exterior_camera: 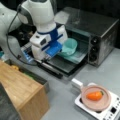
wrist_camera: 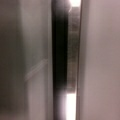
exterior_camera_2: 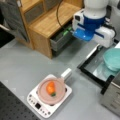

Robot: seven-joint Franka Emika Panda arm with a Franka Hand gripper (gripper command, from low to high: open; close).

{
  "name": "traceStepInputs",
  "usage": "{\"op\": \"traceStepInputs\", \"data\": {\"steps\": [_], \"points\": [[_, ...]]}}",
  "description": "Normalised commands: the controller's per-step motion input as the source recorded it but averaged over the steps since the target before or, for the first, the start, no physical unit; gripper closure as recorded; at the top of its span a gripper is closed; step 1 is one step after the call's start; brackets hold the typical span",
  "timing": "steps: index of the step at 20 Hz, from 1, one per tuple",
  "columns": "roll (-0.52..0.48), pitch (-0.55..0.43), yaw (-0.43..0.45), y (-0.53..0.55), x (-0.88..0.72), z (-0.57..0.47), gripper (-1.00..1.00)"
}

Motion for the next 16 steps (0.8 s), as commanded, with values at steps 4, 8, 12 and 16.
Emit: {"op": "traceStepInputs", "data": {"steps": [4,8,12,16], "points": [[-0.137,0.245,-0.017,-0.15,0.95,0.16,-1.0],[-0.129,0.243,-0.064,-0.19,1.0,0.18,-1.0],[-0.078,0.246,0.0,-0.12,0.95,0.2,-1.0],[-0.088,0.292,0.114,-0.05,0.56,0.24,-1.0]]}}
